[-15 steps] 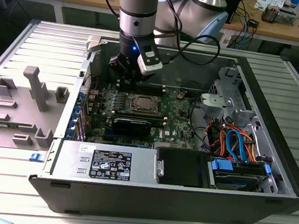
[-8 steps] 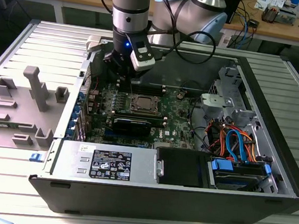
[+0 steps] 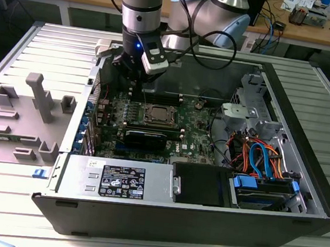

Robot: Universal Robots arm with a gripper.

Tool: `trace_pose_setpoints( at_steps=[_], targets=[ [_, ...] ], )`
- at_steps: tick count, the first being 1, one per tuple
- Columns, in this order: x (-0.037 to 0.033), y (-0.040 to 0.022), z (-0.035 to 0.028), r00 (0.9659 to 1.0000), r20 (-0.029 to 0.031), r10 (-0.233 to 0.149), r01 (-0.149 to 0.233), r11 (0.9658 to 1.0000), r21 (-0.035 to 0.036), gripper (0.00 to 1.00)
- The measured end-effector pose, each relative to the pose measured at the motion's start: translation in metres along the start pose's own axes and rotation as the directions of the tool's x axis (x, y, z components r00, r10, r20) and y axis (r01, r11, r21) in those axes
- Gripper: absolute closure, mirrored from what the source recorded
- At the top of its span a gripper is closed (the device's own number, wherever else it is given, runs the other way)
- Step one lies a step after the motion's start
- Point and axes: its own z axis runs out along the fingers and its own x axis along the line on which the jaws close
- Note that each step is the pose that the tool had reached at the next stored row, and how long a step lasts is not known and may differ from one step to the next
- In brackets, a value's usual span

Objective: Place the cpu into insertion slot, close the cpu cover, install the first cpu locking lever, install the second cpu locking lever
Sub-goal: 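Install the first cpu locking lever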

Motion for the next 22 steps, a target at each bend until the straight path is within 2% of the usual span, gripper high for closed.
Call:
trace_pose_setpoints(
  at_steps=[4, 5, 8, 9, 11, 13, 17, 22],
  targets=[
    [0.0003, 0.0034, -0.0001, 1.0000, -0.0002, -0.001, 0.001, 1.0000, -0.0017, 0.89],
    [-0.0008, 0.0036, 0.0000, 1.0000, -0.0002, -0.002, 0.002, 1.0000, -0.0062, 0.89],
    [-0.0080, 0.0037, 0.0002, 1.0000, -0.0019, -0.005, 0.005, 0.9999, -0.0114, 0.89],
    [-0.0145, 0.0039, 0.0004, 1.0000, -0.0040, -0.006, 0.006, 0.9999, -0.0143, 0.89],
    [-0.0176, 0.0040, 0.0009, 1.0000, -0.0059, -0.007, 0.007, 0.9999, -0.0149, 0.89],
    [-0.0247, 0.0043, 0.0046, 0.9999, -0.0096, -0.013, 0.013, 0.9998, -0.0148, 0.89],
    [-0.0262, 0.0045, 0.0114, 0.9984, -0.0100, -0.056, 0.056, 0.9983, -0.0162, 0.89],
    [-0.0277, 0.0069, 0.0196, 0.9981, -0.0104, -0.061, 0.061, 0.9980, -0.0163, 0.89]
  ],
)
